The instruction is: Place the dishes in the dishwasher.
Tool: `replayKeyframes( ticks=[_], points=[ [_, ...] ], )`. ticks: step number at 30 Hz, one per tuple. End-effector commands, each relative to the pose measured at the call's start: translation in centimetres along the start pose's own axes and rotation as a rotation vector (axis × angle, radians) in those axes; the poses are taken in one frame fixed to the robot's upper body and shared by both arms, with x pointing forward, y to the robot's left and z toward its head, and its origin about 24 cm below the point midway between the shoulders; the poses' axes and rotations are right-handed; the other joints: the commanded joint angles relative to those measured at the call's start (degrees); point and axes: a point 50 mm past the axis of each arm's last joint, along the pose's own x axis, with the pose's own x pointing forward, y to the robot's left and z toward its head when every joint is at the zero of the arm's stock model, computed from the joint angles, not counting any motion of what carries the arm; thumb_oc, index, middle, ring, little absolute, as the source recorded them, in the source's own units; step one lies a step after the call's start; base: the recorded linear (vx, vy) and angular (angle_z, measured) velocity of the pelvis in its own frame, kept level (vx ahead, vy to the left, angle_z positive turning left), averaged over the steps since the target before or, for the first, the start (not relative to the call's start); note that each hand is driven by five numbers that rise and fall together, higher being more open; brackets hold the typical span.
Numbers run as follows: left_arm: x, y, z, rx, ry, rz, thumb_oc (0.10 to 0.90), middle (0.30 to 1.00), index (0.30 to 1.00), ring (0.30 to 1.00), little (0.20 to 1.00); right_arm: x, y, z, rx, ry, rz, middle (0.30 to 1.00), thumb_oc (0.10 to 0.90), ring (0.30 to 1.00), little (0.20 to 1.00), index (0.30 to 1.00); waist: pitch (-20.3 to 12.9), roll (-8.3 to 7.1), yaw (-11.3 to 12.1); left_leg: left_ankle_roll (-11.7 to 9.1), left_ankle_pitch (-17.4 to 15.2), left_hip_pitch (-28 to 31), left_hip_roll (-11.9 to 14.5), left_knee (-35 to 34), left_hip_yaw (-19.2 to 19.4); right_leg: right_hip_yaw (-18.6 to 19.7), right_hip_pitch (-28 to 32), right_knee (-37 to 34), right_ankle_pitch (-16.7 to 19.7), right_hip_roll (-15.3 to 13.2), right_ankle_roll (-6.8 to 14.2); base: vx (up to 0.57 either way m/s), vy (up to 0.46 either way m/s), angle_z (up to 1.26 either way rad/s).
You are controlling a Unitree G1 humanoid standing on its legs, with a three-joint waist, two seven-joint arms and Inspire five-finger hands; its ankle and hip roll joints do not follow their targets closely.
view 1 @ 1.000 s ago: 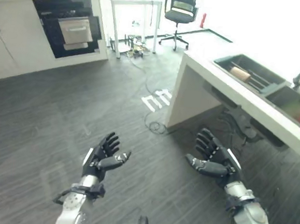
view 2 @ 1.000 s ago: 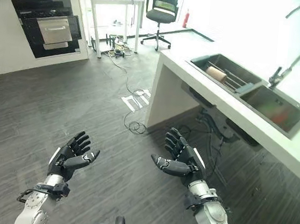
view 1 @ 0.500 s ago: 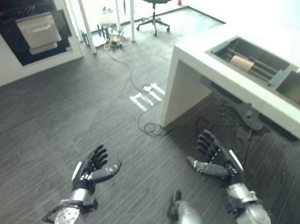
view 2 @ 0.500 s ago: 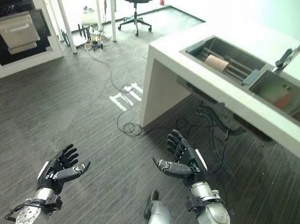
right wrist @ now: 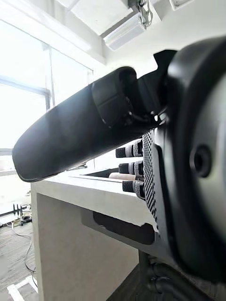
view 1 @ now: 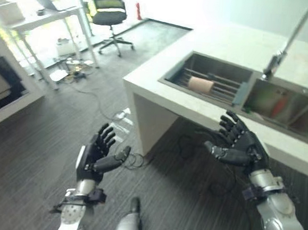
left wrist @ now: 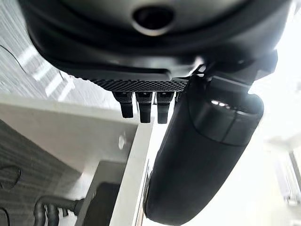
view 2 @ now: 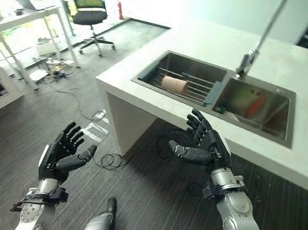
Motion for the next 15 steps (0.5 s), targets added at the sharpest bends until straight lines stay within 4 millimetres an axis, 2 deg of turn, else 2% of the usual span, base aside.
replayKeyframes(
  ticks=[1, 4, 8, 10, 11, 13, 15],
  points=[
    [2.5, -2.4, 7.9, 0.049, -0.42, -0.17, 0.8, 0.9, 0.9, 0.9, 0.9, 1.6, 0.8, 7.2, -0.056, -0.383, 0.034, 0.9, 0.8, 0.9, 0.9, 0.9, -4.23, -3.03, 1.91, -1.07, 1.67, 5.23, 1.85, 3.35, 7.08, -4.15, -1.83, 1.4, -0.62, -7.11, 9.84, 0.25, 0.243, -1.4],
    [3.6, -4.0, 10.2, 0.083, -0.518, -0.253, 0.8, 0.9, 0.9, 0.9, 0.9, 0.8, 0.6, 8.6, -0.047, -0.441, 0.012, 0.9, 0.8, 0.9, 0.9, 0.9, -6.22, -3.34, 0.15, 0.85, -1.33, 8.5, 0.67, 3.35, 8.35, -5.69, -0.16, 1.4, -0.13, -11.12, 11.99, 0.29, 0.28, -1.04],
    [4.0, -5.1, 12.0, 0.096, -0.586, -0.339, 0.8, 0.9, 0.9, 0.9, 0.9, 0.1, 0.5, 9.3, -0.045, -0.505, -0.034, 0.9, 0.8, 0.9, 0.9, 0.9, -7.28, -4.04, -0.83, 3.17, -2.91, 10.62, -2.01, 3.35, 7.59, -8.28, 1.53, 1.4, 6.06, -13.57, 13.6, 0.23, 0.16, 0.09],
    [3.8, -5.2, 12.4, 0.091, -0.601, -0.351, 0.8, 0.9, 0.9, 0.9, 0.9, 0.2, 0.7, 9.2, -0.037, -0.517, -0.041, 0.9, 0.8, 0.9, 0.9, 0.9, -7.4, -3.74, -0.81, 4.23, -3.78, 11.88, -2.94, 3.35, 7.04, -9.85, 2.81, 1.4, 10.61, -13.68, 14.32, 0.22, 0.164, 0.16],
    [3.6, -5.2, 12.8, 0.095, -0.618, -0.356, 0.8, 0.9, 0.9, 0.9, 0.9, 0.1, 0.9, 9.3, -0.03, -0.529, -0.04, 0.9, 0.8, 0.9, 0.9, 0.9, -7.16, -2.97, -1.06, 4.68, -4.41, 13.27, -2.86, 3.35, 6.81, -11.15, 2.86, 2.62, 14.23, -13.24, 14.4, 0.2, 0.173, -0.06],
    [3.4, -5.1, 13.6, 0.111, -0.655, -0.349, 0.8, 0.9, 0.9, 0.9, 0.9, 0.2, 1.1, 9.5, -0.01, -0.551, -0.015, 0.9, 0.8, 0.9, 0.9, 0.9, -6.53, -2.32, -1.32, 4.68, -5.42, 15.53, -2.33, 3.35, 7.82, -14.71, -1.32, 5.21, 14.77, -13.75, 14.01, 0.16, 0.118, -0.22],
    [3.3, -5.0, 14.2, 0.127, -0.684, -0.342, 0.8, 0.9, 0.9, 0.9, 0.9, 0.6, 1.4, 9.5, 0.011, -0.554, 0.009, 0.9, 0.8, 0.9, 0.9, 0.9, -5.96, -2.77, -1.05, 3.9, -6.3, 16.86, -1.34, 3.35, 10.07, -19.68, -3.38, 1.4, 13.23, -15.13, 13.75, 0.14, -0.055, -0.78]
  ],
)
